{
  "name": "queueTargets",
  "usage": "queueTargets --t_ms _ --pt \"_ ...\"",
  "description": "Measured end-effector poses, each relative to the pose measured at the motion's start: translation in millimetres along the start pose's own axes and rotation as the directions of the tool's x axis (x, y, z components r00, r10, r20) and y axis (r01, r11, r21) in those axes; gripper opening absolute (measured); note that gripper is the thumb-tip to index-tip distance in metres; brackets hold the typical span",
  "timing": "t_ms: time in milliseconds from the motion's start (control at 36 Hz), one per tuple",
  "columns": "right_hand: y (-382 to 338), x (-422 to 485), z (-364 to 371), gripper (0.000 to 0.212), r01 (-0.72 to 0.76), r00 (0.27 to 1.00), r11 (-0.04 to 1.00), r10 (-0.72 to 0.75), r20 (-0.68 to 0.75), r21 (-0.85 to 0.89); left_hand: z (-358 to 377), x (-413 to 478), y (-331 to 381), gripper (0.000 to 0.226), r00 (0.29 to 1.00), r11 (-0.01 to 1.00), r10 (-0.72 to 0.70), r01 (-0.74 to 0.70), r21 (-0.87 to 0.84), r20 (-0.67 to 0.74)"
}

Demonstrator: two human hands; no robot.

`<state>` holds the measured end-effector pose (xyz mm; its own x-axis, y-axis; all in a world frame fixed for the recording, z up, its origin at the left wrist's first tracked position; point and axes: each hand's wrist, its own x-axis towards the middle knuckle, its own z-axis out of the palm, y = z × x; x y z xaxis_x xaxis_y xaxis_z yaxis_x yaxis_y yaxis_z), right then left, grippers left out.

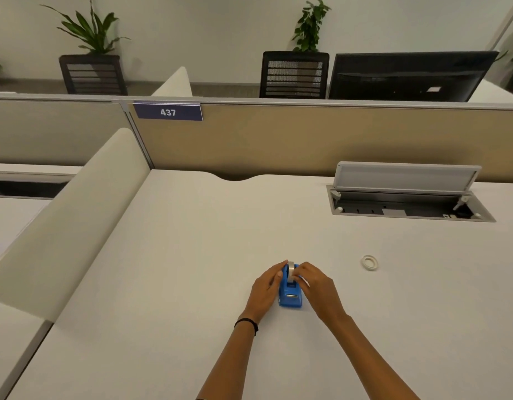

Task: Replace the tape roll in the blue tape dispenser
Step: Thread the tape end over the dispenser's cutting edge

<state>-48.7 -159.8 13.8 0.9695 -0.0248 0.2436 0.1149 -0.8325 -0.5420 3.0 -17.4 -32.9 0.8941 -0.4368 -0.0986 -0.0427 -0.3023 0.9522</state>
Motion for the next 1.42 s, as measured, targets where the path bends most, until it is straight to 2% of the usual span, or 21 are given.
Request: queueTargets --t_ms 28,528,750,917,1028,1083,1111,1167,1194,1306,1417 --pt "2 -2 1 0.005 0.024 1.0 1.0 -0.024 -0.001 -0.011 0 0 0 0.034 1.0 1.0 0.003 -0.003 0.001 0.004" --pt "3 -20 8 0.032 0.18 0.982 0.974 -0.185 -0.023 -0.136 7 6 -9 0.033 0.998 1.0 0.029 -0.029 0.002 -0.059" --pt "7 -27 11 0.031 0.159 0.987 0.979 -0.16 0.0 -0.125 8 6 -11 0.033 0.997 0.999 0.039 -0.039 0.002 -0.067" --pt "3 -28 11 0.017 0.082 0.996 0.995 -0.084 -0.038 -0.048 8 6 -9 0.033 0.997 0.999 0.035 -0.035 -0.002 -0.072" --pt "6 -33 18 0.02 0.069 0.997 0.996 -0.066 0.043 -0.058 8 5 -10 0.033 0.996 0.999 0.044 -0.045 -0.002 -0.074" --pt "8 -35 20 0.008 0.05 0.999 0.997 -0.049 0.019 -0.054 8 6 -11 0.033 0.996 0.999 0.049 -0.049 -0.001 -0.073" --pt "9 -35 18 0.017 0.015 1.0 0.999 -0.015 0.006 -0.029 8 6 -11 0.033 0.996 0.999 0.049 -0.049 -0.003 -0.072" --pt "9 -35 16 0.049 -0.007 0.998 1.0 0.008 -0.061 0.008 9 6 -12 0.033 0.996 0.999 0.046 -0.047 -0.009 -0.073" --pt "8 -34 14 0.051 -0.041 0.995 0.998 0.045 -0.094 0.045 9 6 -12 0.033 0.996 0.999 0.043 -0.044 -0.011 -0.074" --pt "10 -30 11 0.009 -0.236 0.96 0.951 0.26 -0.103 0.197 9 6 -11 0.033 0.997 0.999 0.037 -0.038 -0.012 -0.07" --pt "11 -24 14 0.003 -0.31 0.933 0.9 0.35 -0.084 0.307 8 6 -11 0.034 0.996 0.998 0.051 -0.053 -0.015 -0.072"
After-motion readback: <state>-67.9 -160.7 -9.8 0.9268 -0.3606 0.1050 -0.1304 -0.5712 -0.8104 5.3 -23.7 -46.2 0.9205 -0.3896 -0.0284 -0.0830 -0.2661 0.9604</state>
